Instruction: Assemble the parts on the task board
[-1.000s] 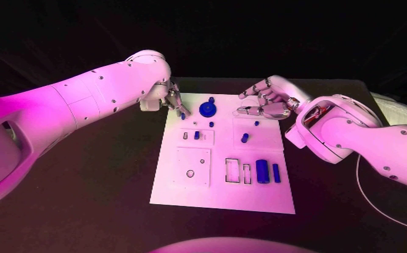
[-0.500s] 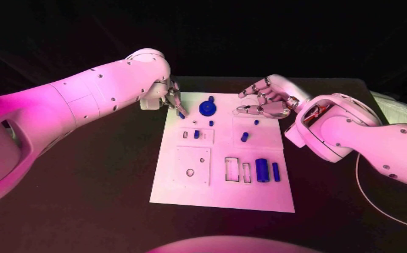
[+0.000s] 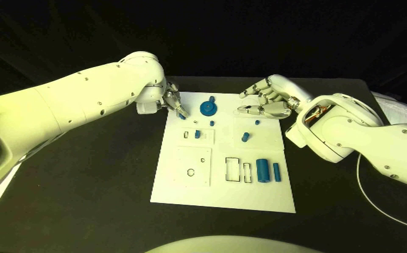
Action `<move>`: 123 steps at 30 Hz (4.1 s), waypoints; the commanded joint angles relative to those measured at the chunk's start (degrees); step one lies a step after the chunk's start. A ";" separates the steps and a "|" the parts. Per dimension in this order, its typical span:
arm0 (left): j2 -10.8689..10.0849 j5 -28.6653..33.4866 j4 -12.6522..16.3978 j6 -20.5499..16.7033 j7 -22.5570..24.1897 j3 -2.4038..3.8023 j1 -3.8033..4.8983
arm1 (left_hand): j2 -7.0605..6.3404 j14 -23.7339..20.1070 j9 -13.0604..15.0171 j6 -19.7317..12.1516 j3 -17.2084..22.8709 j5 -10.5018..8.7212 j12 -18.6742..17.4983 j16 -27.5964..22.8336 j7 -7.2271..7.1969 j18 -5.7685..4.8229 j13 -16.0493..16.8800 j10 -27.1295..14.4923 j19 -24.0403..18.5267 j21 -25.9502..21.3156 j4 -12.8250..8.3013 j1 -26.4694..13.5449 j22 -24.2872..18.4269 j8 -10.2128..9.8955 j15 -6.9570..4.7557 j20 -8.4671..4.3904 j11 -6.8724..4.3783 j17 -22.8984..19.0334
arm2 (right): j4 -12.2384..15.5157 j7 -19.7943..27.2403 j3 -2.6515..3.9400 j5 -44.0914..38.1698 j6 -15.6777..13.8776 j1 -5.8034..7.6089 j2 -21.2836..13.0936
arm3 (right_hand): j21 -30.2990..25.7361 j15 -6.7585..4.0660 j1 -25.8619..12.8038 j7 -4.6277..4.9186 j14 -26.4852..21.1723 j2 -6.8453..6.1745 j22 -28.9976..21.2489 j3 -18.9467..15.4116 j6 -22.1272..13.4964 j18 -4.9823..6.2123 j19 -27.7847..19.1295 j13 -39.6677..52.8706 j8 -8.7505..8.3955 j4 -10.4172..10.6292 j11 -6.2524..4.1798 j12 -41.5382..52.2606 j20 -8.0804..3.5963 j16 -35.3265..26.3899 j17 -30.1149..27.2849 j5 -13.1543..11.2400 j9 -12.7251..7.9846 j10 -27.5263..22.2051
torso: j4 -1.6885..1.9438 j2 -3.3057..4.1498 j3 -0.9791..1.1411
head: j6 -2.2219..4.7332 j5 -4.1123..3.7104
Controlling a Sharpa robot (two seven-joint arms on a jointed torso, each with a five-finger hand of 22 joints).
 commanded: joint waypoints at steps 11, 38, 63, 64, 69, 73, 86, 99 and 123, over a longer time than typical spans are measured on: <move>-7.34 1.19 11.97 -7.45 2.63 -0.06 -1.41 | -2.16 5.92 0.18 0.82 10.95 1.04 0.32 0.17 -0.24 0.01 0.02 1.09 3.28 0.67 -8.85 -1.10 10.22 0.46 0.20 0.00 -0.07 15.09 | -0.08 0.52 0.00 0.13 0.60 -0.18 -0.14 | -0.33 -0.20 -0.14 -0.16 4.37 0.21 0.00 -0.20 0.42 0.38 -0.43 0.09 0.09 0.01 -0.21 0.20 -0.10 -0.24 8.10 0.31 0.07 -0.15 | 0.02 0.03 -0.13 | -0.25 0.38; -8.42 -2.94 14.72 -6.09 3.68 -0.32 -4.26 | -2.81 5.92 0.13 1.17 11.83 1.23 0.74 0.17 -0.30 -0.02 0.43 1.53 3.35 0.78 -9.09 -1.46 10.34 0.46 0.16 -0.02 -0.13 15.09 | -0.08 0.65 0.00 0.23 0.75 -0.58 -0.08 | -0.34 -0.20 -0.19 -0.16 4.37 0.26 0.00 -0.29 0.45 0.37 -0.42 0.03 0.10 0.10 -0.21 0.14 -0.11 -0.27 8.07 0.35 0.07 -0.18 | -0.08 0.14 -0.03 | -0.63 0.64; -8.54 -4.78 15.16 -2.09 2.25 -0.46 -4.33 | -3.43 5.92 0.08 1.62 12.91 2.03 0.73 0.17 -0.38 -0.06 0.40 1.88 3.42 0.92 -9.26 -2.06 10.48 0.46 0.12 -0.05 -0.20 15.09 | -0.05 0.73 0.00 0.26 0.84 -0.61 -0.11 | -0.34 -0.20 -0.19 -0.16 4.37 0.26 0.00 -0.29 0.45 0.37 -0.42 0.03 0.10 0.10 -0.21 0.14 -0.11 -0.27 8.07 0.35 0.07 -0.18 | -0.14 0.12 -0.03 | -1.07 0.87; -8.53 -4.77 15.17 -2.13 2.19 -0.46 -4.34 | -3.43 5.92 0.08 1.62 12.91 2.03 0.73 0.17 -0.38 -0.06 0.40 1.88 3.42 0.92 -9.26 -2.06 10.48 0.46 0.12 -0.05 -0.20 15.09 | -0.05 0.74 0.00 0.26 0.84 -0.61 -0.11 | -0.34 -0.20 -0.19 -0.16 4.37 0.26 0.00 -0.29 0.45 0.37 -0.42 0.03 0.10 0.10 -0.21 0.14 -0.11 -0.27 8.07 0.35 0.07 -0.18 | -0.15 0.12 -0.02 | -1.09 0.89; -8.36 -4.43 15.15 -2.55 1.59 -0.46 -4.34 | -3.37 5.92 0.11 1.82 13.34 2.40 0.92 0.17 -0.43 -0.06 0.60 2.12 3.43 0.91 -9.07 -2.56 10.50 0.52 0.09 -0.07 -0.23 15.09 | -0.03 0.75 0.00 0.26 0.82 -0.61 -0.13 | -0.34 -0.20 -0.19 -0.16 4.37 0.26 0.00 -0.29 0.45 0.37 -0.42 0.03 0.10 0.10 -0.21 0.14 -0.11 -0.27 8.07 0.35 0.07 -0.18 | -0.14 0.13 -0.01 | -1.12 0.81; -8.06 -3.67 14.95 -3.24 0.80 -0.48 -4.34 | -3.25 5.92 0.17 1.97 13.63 2.51 0.98 0.17 -0.51 -0.06 0.66 2.27 3.44 0.90 -8.77 -3.22 10.52 0.62 0.06 -0.10 -0.27 15.09 | 0.01 0.74 0.00 0.26 0.80 -0.61 -0.16 | -0.34 -0.20 -0.19 -0.16 4.37 0.26 0.00 -0.29 0.45 0.37 -0.42 0.03 0.10 0.10 -0.21 0.14 -0.11 -0.27 8.07 0.35 0.07 -0.18 | -0.14 0.10 0.01 | -1.14 0.82; -6.54 -2.50 13.75 -2.95 -1.27 -0.89 -4.34 | -3.61 5.92 0.75 3.58 11.07 2.21 1.75 0.17 -1.56 -0.22 1.39 3.09 3.75 1.50 -5.57 -9.22 11.05 1.62 -0.47 -0.48 -0.99 15.09 | 0.17 0.73 0.00 0.31 0.77 -0.61 -0.33 | -0.34 -0.20 -0.19 -0.16 4.37 0.26 0.00 -0.29 0.45 0.37 -0.42 0.03 0.10 0.10 -0.21 0.14 -0.11 -0.27 8.07 0.35 0.07 -0.18 | -0.16 0.13 0.00 | -1.27 0.69; -5.77 -2.95 13.29 -2.48 -2.40 -1.03 -4.35 | -3.48 5.92 0.88 4.65 8.40 2.20 2.60 0.17 -1.96 -0.43 2.26 3.72 4.10 2.29 -3.79 -12.24 11.64 1.99 -0.75 -0.77 -1.31 15.09 | 0.27 0.77 0.00 0.44 0.76 -0.61 -0.42 | -0.41 -0.21 -0.21 -0.17 4.35 0.30 -0.11 -0.42 0.46 0.40 -0.47 -0.02 0.09 0.20 -0.21 0.11 -0.12 -0.34 7.96 0.38 0.07 -0.21 | -0.16 0.12 -0.03 | -1.43 0.63; -7.58 -3.26 14.19 -9.33 -1.60 -0.64 -4.35 | -3.70 5.92 1.18 4.86 -7.14 -0.36 1.76 0.17 -1.94 -0.33 1.31 3.29 4.00 1.78 4.08 -19.02 11.63 2.48 -0.91 -1.01 -1.31 15.09 | 0.17 0.84 0.00 0.53 0.95 -0.61 -0.45 | -0.46 -0.21 -0.27 -0.16 4.32 0.28 -0.20 -0.54 0.43 0.41 -0.50 -0.08 0.07 0.28 -0.21 0.04 -0.12 -0.42 7.84 0.38 0.06 -0.26 | -0.14 0.08 -0.05 | -1.02 0.44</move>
